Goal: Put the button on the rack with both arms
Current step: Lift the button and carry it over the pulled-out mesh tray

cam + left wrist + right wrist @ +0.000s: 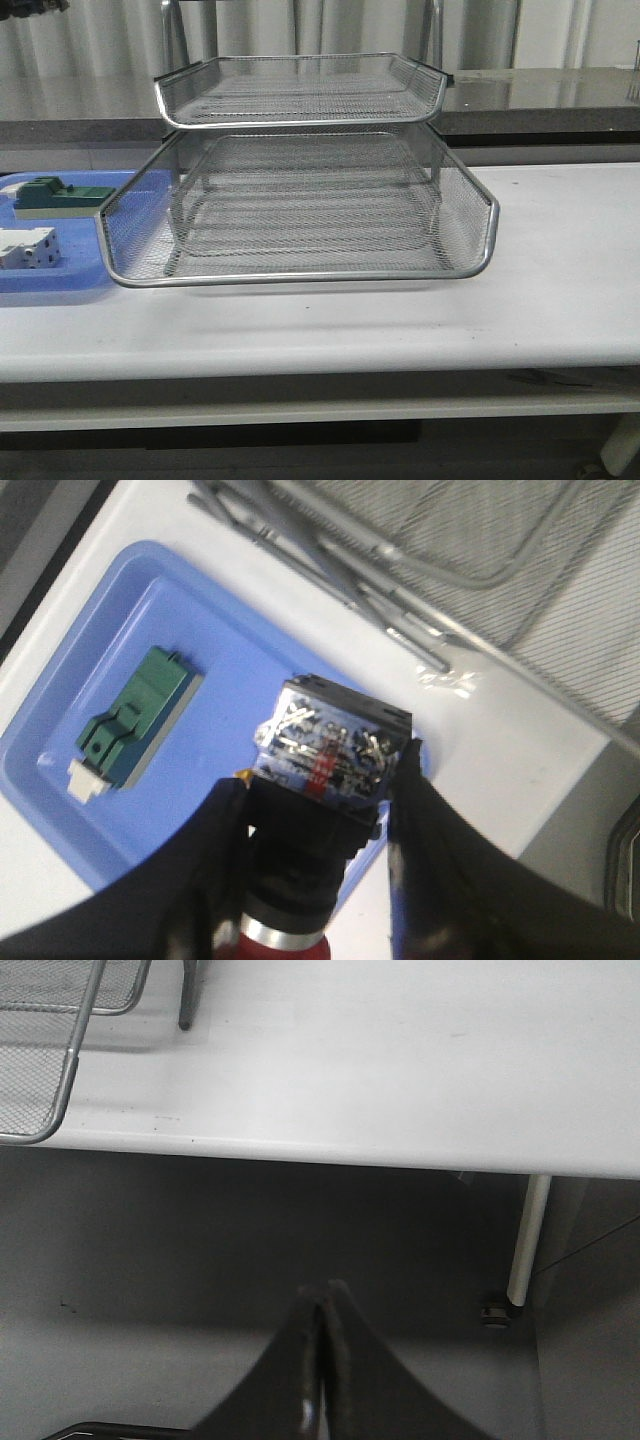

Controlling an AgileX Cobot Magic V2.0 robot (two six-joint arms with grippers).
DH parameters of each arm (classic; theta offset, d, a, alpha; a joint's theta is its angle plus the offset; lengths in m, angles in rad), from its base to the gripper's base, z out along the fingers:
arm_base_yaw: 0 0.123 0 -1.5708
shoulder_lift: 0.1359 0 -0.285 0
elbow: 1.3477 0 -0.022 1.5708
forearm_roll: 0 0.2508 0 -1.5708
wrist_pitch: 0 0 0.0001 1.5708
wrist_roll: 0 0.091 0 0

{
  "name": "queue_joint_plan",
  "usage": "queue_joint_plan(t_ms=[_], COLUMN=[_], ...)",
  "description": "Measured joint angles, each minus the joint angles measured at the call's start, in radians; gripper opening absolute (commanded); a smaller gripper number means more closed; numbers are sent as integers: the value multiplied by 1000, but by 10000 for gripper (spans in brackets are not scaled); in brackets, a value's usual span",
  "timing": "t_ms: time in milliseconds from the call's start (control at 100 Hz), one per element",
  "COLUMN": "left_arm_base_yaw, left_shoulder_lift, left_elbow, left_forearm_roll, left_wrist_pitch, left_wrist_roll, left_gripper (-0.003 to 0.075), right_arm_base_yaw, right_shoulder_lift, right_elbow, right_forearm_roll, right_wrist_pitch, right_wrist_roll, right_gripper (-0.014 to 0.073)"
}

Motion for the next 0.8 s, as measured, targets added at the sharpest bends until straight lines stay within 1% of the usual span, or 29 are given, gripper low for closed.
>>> queue_joint_plan(t_ms=[130, 300, 460, 670, 800], left_arm_base_yaw=[-83, -216, -324, -420, -463], left_shoulder_lift=[-25, -24, 4, 96, 158], left_elbow=[33, 70, 78, 78, 79], left_forearm_roll=[-21, -27, -33, -36, -36], left_wrist_pitch=[0, 0, 0, -13, -42], left_wrist_roll=[0, 0, 0, 0, 0], left_gripper=[-20, -20, -20, -20, -20], right_arm_base_yaw=[0, 0, 0, 0, 0], right_shoulder_lift=[0, 0, 0, 0, 0], right_elbow=[0, 0, 0, 0, 0], right_forearm_roll=[0, 0, 0, 0, 0], right_wrist_pitch=[0, 0, 0, 0, 0], right_wrist_roll=[0, 0, 0, 0, 0], right_gripper=[-67, -67, -67, -67, -67])
